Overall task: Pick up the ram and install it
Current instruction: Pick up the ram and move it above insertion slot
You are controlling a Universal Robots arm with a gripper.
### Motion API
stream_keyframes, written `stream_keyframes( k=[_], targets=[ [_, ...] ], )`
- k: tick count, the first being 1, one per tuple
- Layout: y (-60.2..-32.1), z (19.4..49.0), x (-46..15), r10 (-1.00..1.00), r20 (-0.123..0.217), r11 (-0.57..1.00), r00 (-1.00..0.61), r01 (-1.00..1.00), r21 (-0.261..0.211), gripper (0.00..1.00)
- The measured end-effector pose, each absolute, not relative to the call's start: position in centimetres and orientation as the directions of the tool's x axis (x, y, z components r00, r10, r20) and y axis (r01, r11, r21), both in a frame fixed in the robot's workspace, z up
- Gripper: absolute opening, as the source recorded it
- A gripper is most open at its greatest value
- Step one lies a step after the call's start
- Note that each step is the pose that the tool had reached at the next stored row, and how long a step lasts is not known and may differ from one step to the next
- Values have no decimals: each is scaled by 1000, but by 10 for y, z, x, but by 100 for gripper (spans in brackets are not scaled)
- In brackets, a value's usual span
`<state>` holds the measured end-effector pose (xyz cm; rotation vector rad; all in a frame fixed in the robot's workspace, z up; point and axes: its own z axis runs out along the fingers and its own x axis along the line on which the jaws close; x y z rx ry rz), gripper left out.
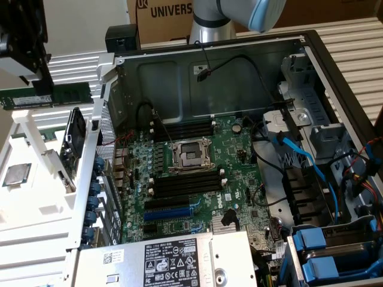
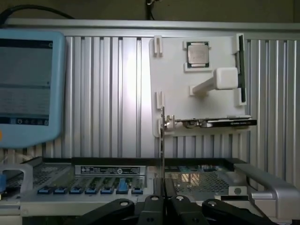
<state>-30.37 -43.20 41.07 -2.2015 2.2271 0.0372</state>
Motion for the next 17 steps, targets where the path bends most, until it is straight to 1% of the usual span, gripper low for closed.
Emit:
stream_keyframes(
  k=[17],
  targets=[
    [-432, 414, -227, -1000, -26, 10, -10, -1000, 10, 12]
  ],
)
